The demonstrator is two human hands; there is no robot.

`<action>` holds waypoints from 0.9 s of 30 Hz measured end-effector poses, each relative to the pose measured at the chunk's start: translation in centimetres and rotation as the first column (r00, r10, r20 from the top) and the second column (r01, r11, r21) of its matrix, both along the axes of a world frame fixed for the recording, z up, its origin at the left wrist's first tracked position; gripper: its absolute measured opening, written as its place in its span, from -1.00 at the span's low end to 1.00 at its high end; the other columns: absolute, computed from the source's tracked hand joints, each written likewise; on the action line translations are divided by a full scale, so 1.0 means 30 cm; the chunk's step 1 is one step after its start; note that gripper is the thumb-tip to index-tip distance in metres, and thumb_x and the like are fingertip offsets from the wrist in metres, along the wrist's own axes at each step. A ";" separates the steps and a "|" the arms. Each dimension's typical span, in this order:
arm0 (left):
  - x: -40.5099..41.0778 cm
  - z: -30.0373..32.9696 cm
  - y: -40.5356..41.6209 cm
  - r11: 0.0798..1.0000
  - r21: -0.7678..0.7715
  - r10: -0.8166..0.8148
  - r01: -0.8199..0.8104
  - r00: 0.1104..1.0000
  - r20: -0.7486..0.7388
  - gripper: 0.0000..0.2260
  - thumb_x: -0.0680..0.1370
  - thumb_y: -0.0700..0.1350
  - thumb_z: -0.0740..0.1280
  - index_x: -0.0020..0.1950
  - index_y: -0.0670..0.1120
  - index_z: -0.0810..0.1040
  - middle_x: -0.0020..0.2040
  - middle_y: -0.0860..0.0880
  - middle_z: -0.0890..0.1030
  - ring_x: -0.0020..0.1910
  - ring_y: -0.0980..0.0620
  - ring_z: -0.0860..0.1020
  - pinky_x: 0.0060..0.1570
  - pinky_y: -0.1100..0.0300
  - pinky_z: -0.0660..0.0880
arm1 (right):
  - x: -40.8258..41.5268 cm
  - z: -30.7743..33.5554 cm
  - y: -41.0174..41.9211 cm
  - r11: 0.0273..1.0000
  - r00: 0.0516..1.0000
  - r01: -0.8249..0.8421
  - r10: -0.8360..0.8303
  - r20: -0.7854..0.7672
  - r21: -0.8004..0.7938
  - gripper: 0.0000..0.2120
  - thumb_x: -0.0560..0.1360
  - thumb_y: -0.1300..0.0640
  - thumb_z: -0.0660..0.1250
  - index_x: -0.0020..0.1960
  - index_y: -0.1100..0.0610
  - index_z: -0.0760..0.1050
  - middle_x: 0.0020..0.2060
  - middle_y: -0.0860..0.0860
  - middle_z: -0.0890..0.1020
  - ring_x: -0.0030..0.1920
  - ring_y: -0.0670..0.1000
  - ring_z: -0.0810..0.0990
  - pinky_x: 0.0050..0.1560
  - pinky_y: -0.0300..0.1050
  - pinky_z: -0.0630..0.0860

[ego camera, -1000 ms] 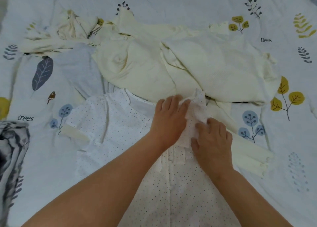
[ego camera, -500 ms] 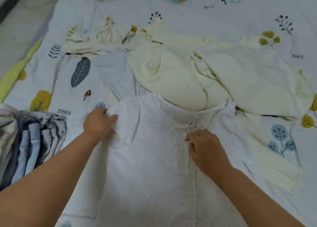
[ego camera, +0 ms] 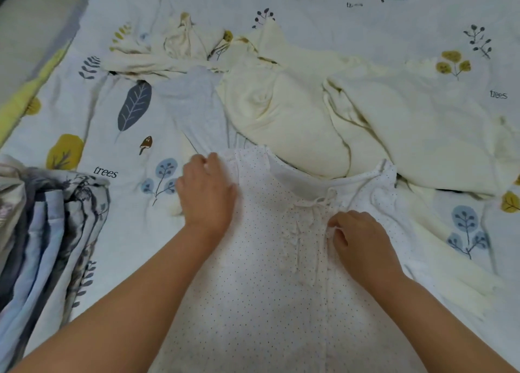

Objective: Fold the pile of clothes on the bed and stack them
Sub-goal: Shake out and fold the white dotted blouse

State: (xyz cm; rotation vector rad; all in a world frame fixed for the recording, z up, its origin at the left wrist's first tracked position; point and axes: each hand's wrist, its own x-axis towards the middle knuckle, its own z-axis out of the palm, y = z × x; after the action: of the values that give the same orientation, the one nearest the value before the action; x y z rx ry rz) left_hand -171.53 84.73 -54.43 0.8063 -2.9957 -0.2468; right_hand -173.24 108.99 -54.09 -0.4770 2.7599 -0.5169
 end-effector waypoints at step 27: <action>0.001 -0.079 -0.084 0.948 0.318 -0.003 0.010 1.000 -0.023 -0.67 0.55 0.03 0.25 0.16 -0.20 0.46 0.05 -0.16 0.54 0.03 -0.16 0.49 0.03 -0.04 0.43 | -0.191 -0.001 0.118 0.824 0.831 0.556 -0.545 0.111 -0.111 -0.50 0.52 0.05 0.30 0.37 0.23 0.28 0.21 0.17 0.51 0.21 0.19 0.47 0.12 0.02 0.38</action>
State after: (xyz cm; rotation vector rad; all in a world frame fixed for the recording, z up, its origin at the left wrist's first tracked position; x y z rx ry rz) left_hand -171.50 82.22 -56.80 0.8066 -2.9783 -0.7504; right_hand -178.97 112.54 -54.13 0.3377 2.7732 -0.8402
